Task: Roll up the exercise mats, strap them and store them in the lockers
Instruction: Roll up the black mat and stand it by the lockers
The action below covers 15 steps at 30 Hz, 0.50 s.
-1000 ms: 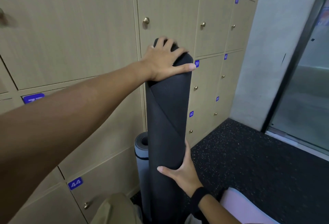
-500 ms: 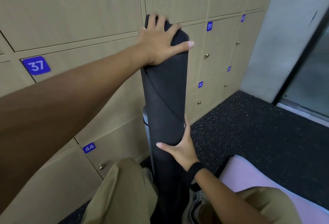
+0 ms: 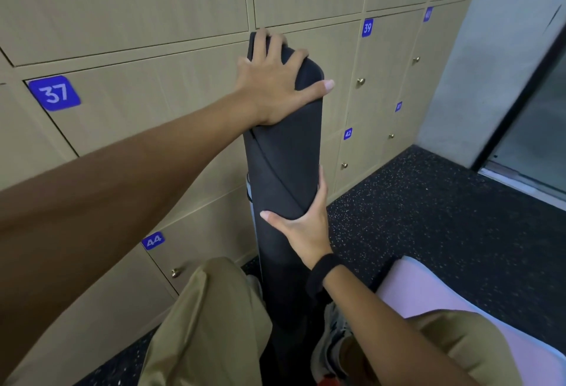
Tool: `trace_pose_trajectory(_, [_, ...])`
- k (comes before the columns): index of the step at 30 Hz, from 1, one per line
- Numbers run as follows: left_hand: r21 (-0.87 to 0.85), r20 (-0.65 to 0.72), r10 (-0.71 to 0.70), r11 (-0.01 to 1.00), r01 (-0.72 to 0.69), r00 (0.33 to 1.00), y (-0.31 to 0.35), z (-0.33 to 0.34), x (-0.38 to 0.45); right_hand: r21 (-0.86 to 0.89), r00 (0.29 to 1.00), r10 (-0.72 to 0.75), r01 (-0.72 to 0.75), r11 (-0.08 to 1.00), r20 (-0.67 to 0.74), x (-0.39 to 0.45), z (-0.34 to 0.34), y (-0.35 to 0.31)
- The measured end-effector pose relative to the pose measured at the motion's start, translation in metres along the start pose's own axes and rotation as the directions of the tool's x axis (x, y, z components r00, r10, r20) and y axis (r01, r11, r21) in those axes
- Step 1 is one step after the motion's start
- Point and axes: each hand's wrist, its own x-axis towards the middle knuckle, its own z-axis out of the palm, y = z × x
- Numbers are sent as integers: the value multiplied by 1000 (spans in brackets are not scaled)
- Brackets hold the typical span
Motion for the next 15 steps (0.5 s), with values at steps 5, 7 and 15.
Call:
trace_pose_trajectory(5, [34, 72, -80, 996, 78, 994, -2, 8, -10, -14, 998, 53, -52, 999, 41, -8, 3, 14])
trace_pose_trajectory(7, [56, 98, -103, 994, 98, 990, -2, 16, -21, -26, 995, 80, -78, 997, 66, -16, 3, 23])
trace_pose_trajectory(15, [60, 169, -163, 986, 155, 972, 12, 29, -59, -51, 989, 131, -127, 991, 69, -43, 1, 44])
